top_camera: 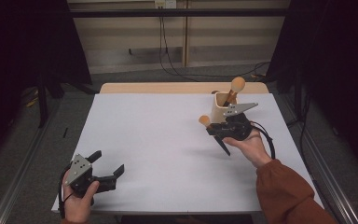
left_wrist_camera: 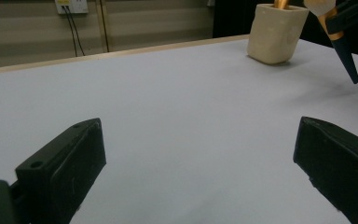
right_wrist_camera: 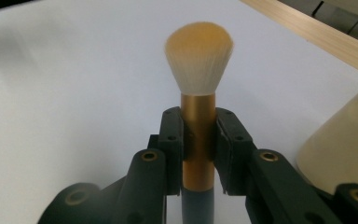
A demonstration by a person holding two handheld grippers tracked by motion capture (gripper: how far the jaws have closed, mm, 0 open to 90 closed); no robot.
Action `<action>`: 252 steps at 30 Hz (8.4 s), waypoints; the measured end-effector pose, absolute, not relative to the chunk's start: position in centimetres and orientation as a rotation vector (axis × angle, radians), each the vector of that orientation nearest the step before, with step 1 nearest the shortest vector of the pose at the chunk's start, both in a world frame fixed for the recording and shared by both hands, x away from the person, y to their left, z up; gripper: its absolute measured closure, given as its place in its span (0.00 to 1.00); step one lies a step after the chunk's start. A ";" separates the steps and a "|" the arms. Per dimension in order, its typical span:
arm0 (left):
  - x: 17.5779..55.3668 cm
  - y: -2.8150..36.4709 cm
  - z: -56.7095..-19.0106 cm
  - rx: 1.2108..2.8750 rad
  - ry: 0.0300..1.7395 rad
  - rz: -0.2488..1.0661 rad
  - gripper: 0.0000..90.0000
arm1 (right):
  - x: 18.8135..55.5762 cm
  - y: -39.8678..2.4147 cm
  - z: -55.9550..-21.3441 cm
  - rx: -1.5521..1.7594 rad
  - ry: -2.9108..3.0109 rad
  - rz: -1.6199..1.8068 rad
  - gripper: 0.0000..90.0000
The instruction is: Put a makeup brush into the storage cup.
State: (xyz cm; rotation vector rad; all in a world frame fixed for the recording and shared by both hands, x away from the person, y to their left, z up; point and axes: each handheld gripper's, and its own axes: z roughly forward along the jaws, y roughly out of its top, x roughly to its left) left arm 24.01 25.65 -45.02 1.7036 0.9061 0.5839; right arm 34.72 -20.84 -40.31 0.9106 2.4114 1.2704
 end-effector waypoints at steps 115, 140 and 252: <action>24.0 25.7 -45.0 1.709 0.906 0.588 0.03 | 42.7 -25.8 -34.5 1.011 1.749 1.541 0.82; 24.0 25.7 -45.0 1.710 0.911 0.585 0.03 | 42.5 -26.6 -39.0 1.066 1.783 1.504 0.82; 23.2 25.4 -44.6 1.703 0.890 0.587 0.03 | 26.8 -28.3 -44.1 1.093 1.840 1.404 0.00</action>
